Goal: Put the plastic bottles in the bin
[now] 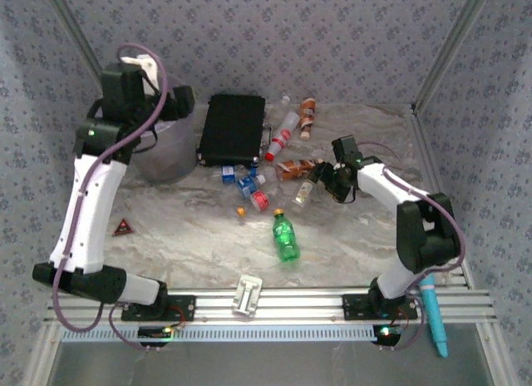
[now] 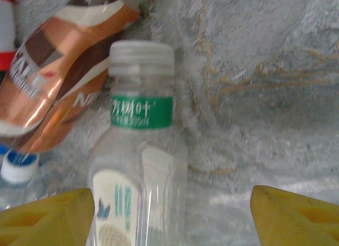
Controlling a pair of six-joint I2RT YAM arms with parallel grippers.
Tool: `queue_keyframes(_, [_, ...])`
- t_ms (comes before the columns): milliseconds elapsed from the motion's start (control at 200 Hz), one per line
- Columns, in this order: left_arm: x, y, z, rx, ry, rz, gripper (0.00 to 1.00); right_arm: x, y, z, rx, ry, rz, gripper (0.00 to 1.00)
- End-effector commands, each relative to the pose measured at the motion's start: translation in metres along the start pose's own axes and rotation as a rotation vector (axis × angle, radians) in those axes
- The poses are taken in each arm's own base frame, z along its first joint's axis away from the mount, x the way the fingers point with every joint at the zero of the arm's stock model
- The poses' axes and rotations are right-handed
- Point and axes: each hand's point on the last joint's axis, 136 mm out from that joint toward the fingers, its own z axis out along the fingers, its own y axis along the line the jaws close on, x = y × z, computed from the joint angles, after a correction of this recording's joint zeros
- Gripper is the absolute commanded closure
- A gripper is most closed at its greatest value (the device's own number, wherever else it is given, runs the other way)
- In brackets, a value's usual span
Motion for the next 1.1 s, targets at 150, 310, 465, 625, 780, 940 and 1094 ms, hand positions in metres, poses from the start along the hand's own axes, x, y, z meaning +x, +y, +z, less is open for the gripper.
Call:
queue_keyframes(150, [0.07, -0.066, 0.011, 0.184, 0.089, -0.035, 0.07, -0.039, 0.028, 0.026, -0.008, -0.077, 0.012, 0.24])
queue_keyframes(310, [0.11, -0.105, 0.023, 0.264, 0.195, -0.028, 0.06, -0.037, 0.034, 0.047, 0.012, -0.049, 0.006, 0.27])
queue_keyframes(465, [0.129, -0.119, 0.034, 0.293, 0.243, -0.063, 0.06, -0.034, 0.036, 0.058, 0.031, -0.049, 0.01, 0.3])
queue_keyframes(625, [0.141, -0.129, 0.043, 0.34, 0.262, -0.163, 0.07, -0.033, 0.03, 0.068, 0.046, -0.05, 0.03, 0.37])
queue_keyframes(780, [0.15, -0.134, 0.049, 0.348, 0.286, -0.173, 0.07, -0.037, 0.027, 0.062, 0.058, -0.077, 0.026, 0.44])
queue_keyframes(940, [0.15, -0.139, 0.052, 0.358, 0.296, -0.175, 0.07, -0.043, 0.023, 0.049, 0.056, -0.108, 0.028, 0.53])
queue_keyframes(1094, [0.154, -0.142, 0.056, 0.365, 0.311, -0.182, 0.07, -0.047, 0.016, 0.03, 0.048, -0.139, 0.037, 0.62])
